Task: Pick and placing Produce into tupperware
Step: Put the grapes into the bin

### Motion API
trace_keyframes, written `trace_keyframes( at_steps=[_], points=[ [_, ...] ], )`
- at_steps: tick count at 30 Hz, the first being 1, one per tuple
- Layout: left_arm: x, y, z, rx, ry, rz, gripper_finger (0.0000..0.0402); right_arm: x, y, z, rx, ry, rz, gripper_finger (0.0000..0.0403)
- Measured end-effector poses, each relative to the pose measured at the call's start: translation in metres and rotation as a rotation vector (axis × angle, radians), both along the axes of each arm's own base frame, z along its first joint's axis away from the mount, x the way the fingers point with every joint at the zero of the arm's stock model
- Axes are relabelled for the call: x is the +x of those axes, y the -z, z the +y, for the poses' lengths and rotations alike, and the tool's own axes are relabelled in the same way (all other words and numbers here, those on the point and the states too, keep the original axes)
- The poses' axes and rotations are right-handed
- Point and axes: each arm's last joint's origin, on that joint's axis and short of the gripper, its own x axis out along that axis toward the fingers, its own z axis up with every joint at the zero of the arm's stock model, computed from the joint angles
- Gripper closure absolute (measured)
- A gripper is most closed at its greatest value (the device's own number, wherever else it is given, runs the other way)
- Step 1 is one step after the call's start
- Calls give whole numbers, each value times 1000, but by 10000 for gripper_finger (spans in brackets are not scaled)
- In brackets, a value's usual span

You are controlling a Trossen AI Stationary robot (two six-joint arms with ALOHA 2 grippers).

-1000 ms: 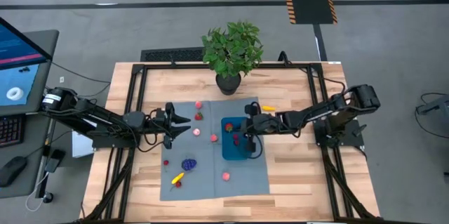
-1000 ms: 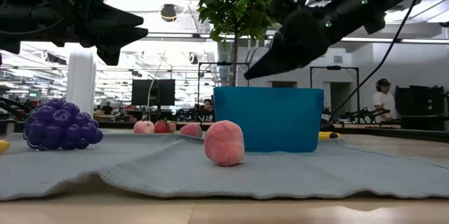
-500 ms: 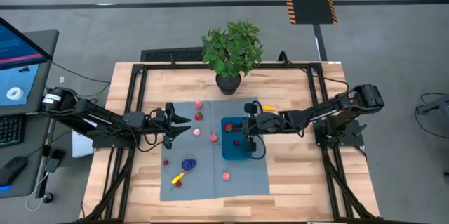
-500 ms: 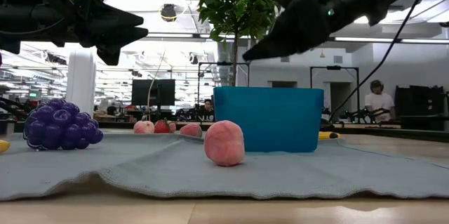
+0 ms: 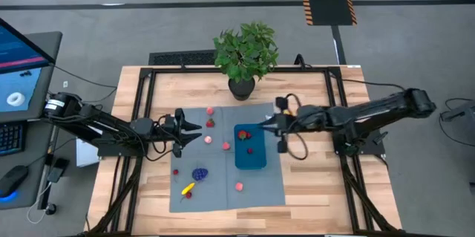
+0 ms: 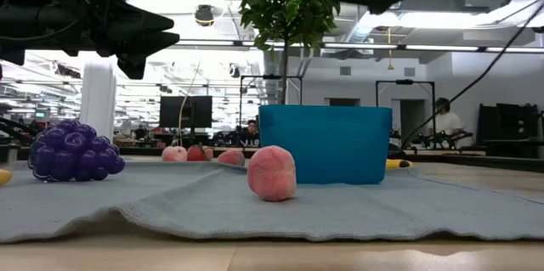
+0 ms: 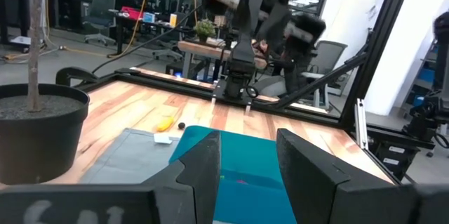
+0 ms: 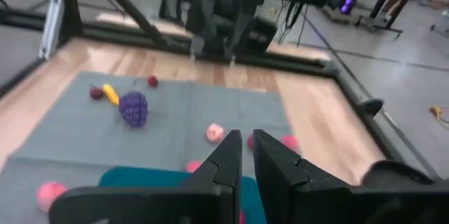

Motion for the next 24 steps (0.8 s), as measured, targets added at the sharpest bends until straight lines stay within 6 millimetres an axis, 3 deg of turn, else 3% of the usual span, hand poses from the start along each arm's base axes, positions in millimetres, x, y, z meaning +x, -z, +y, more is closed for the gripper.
trace_keyframes(
  at_steps=[5,9,24],
  points=[
    [0,0,0,-1,-1,0,271,-34,-27,-2,42,-47,-58,343],
    [0,0,0,1,-1,-3,271,-56,-34,-4,85,-67,-55,343],
    [0,1,0,-16,0,11,271,-117,40,0,202,-135,-180,343]
  ],
)
